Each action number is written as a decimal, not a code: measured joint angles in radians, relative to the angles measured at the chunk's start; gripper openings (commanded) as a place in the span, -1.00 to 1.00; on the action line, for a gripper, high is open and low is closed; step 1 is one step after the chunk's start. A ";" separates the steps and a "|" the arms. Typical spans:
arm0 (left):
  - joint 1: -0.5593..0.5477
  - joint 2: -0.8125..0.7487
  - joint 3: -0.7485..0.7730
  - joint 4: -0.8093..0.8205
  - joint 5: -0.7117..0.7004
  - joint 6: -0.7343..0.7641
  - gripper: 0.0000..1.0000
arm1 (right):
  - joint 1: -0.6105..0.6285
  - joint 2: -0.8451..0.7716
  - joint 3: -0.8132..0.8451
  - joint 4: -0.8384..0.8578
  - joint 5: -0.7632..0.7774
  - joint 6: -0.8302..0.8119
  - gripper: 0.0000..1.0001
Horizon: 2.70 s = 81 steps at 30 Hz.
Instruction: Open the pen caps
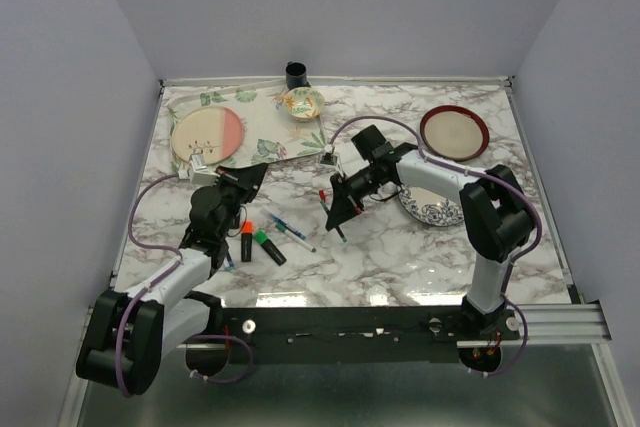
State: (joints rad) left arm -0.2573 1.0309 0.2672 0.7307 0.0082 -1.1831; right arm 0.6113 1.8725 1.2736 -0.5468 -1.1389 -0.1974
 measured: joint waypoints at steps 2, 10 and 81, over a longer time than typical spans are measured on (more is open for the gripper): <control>0.001 0.009 0.001 -0.059 0.000 0.013 -1.00 | 0.000 -0.014 0.002 -0.003 0.112 -0.014 -0.99; -0.004 0.146 0.011 -0.192 0.040 0.067 -1.00 | -0.002 -0.066 0.005 -0.005 0.534 -0.043 -0.97; -0.321 0.624 0.441 -0.486 -0.087 0.230 -0.20 | -0.090 0.060 0.066 -0.058 0.986 -0.097 -0.41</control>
State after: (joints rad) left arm -0.5781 1.6554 0.7078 0.2447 -0.0788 -0.9527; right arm 0.5213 1.9320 1.3399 -0.6044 -0.1524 -0.2943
